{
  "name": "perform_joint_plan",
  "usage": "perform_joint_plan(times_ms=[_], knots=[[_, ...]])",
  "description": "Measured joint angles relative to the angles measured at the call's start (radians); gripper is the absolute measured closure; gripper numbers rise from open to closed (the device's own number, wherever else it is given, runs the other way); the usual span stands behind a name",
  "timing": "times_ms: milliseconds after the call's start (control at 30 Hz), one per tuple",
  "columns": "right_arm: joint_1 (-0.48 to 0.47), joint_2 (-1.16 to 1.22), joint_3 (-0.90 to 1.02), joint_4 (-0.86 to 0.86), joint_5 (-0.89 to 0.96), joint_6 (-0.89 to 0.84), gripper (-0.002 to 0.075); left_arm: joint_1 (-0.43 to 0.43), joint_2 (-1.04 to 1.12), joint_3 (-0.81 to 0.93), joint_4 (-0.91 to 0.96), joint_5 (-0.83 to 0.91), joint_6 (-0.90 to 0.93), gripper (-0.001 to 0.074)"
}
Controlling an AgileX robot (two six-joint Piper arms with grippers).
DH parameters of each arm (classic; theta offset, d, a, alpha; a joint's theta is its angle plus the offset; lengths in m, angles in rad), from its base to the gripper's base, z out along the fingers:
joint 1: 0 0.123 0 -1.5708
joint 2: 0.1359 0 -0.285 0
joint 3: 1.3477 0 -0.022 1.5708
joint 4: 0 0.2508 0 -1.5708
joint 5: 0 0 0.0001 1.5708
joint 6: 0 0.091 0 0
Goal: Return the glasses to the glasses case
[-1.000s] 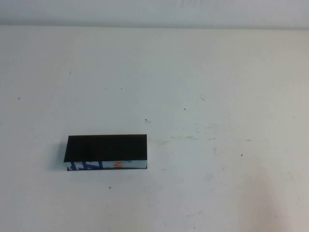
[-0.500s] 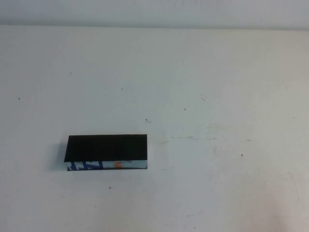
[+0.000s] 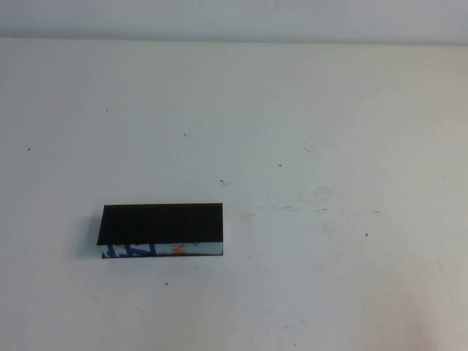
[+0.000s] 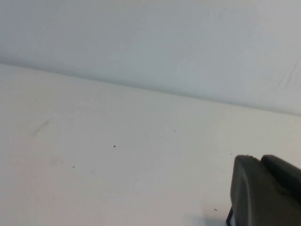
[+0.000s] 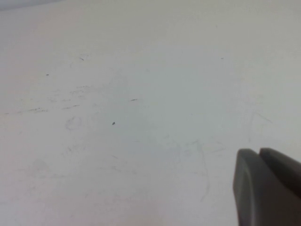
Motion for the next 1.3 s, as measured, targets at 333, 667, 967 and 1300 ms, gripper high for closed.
perform_joint_plan(times_ms=[333, 667, 967, 1300], knots=[[0.0, 0.0, 0.0, 0.001, 0.001, 0.0, 0.0737, 0.0, 0.0, 0.0, 0.006, -0.028, 0.034, 0.0738], [0.0, 0.0, 0.0, 0.004, 0.002, 0.0, 0.0737, 0.028, -0.076, 0.0, 1.032, 0.199, -0.678, 0.0738], [0.0, -0.002, 0.0, 0.006, 0.002, 0.0, 0.0737, 0.159, -0.142, 0.0, 1.286, 0.522, -0.992, 0.0738], [0.0, -0.004, 0.0, 0.006, 0.002, 0.0, 0.0737, 0.178, -0.143, 0.0, 1.286, 0.569, -1.003, 0.0738]])
